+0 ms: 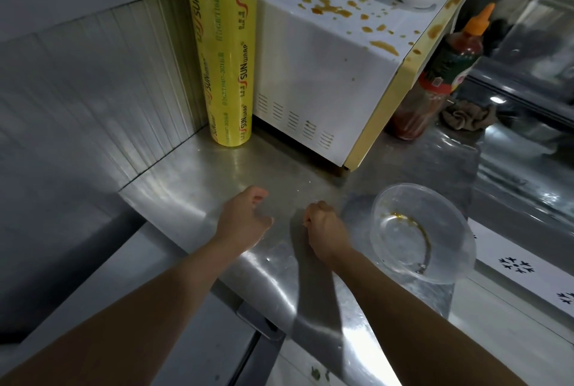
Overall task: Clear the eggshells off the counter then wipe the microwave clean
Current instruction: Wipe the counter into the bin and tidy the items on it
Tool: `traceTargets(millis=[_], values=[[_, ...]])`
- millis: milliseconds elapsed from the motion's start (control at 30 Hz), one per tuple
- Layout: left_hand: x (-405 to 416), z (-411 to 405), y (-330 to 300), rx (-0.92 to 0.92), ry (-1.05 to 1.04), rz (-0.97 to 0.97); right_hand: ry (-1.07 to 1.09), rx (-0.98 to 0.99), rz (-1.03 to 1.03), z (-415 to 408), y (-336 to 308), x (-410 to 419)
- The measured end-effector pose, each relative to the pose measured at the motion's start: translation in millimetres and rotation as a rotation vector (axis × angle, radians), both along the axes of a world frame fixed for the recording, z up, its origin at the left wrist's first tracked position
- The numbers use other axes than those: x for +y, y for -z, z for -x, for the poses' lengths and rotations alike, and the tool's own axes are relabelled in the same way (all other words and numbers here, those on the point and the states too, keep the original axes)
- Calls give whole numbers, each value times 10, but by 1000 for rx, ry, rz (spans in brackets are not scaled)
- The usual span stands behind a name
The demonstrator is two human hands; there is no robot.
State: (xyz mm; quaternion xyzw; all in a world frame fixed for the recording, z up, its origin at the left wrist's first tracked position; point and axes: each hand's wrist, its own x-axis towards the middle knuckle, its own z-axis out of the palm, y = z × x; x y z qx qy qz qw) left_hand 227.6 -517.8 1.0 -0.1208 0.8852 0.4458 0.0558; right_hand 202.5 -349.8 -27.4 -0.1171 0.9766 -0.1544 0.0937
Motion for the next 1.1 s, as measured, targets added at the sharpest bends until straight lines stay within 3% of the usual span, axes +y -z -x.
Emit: traceTargets(millis=[333,733,1100], values=[[-65,-16,32,-33,3,30,-141,109,-184,31,79,18],[-4,-4,36,-24,-12,-25,-25,-68,94,23,31,117],[-40,2,84,-7,-17,-22,-6,-18,193,168,34,-64]])
